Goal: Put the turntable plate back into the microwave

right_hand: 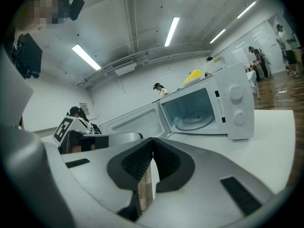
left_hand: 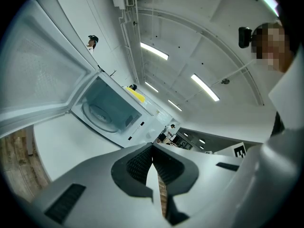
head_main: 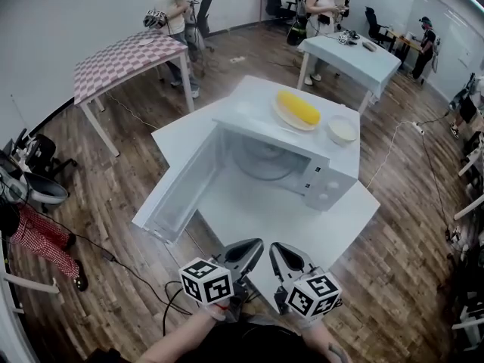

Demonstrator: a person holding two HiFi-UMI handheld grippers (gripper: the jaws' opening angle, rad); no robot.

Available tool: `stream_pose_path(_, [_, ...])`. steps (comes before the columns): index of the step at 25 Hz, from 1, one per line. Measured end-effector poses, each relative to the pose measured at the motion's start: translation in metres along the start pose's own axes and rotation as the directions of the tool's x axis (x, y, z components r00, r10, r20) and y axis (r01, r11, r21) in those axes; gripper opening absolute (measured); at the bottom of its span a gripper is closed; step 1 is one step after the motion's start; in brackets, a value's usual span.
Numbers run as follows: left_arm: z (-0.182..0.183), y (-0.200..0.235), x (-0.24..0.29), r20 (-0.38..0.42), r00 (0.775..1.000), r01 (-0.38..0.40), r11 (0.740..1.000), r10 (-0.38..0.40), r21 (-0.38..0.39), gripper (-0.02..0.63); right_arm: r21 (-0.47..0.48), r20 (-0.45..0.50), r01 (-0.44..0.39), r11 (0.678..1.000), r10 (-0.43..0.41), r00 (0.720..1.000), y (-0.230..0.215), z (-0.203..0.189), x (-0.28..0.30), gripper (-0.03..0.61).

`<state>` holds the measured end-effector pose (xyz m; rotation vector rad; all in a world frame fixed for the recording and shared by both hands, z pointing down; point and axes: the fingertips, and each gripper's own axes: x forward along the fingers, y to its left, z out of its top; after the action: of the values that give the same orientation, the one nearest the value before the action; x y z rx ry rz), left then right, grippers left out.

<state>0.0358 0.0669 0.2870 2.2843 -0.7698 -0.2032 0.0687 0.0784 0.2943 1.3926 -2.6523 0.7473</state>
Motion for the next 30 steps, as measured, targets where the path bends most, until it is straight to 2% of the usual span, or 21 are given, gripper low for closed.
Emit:
stream_pose_path(11, [0.001, 0.000, -0.006, 0.034, 0.999, -0.023, 1.000, 0.023, -0.010, 0.012, -0.007, 0.008, -0.011, 1.000, 0.011, 1.000, 0.003, 0.000, -0.005, 0.021])
stream_pose_path(30, [-0.004, 0.017, -0.016, 0.026, 0.995, -0.092, 0.995, 0.093, -0.029, 0.014, 0.020, -0.018, -0.040, 0.999, 0.041, 0.999, 0.007, -0.014, 0.002, 0.021])
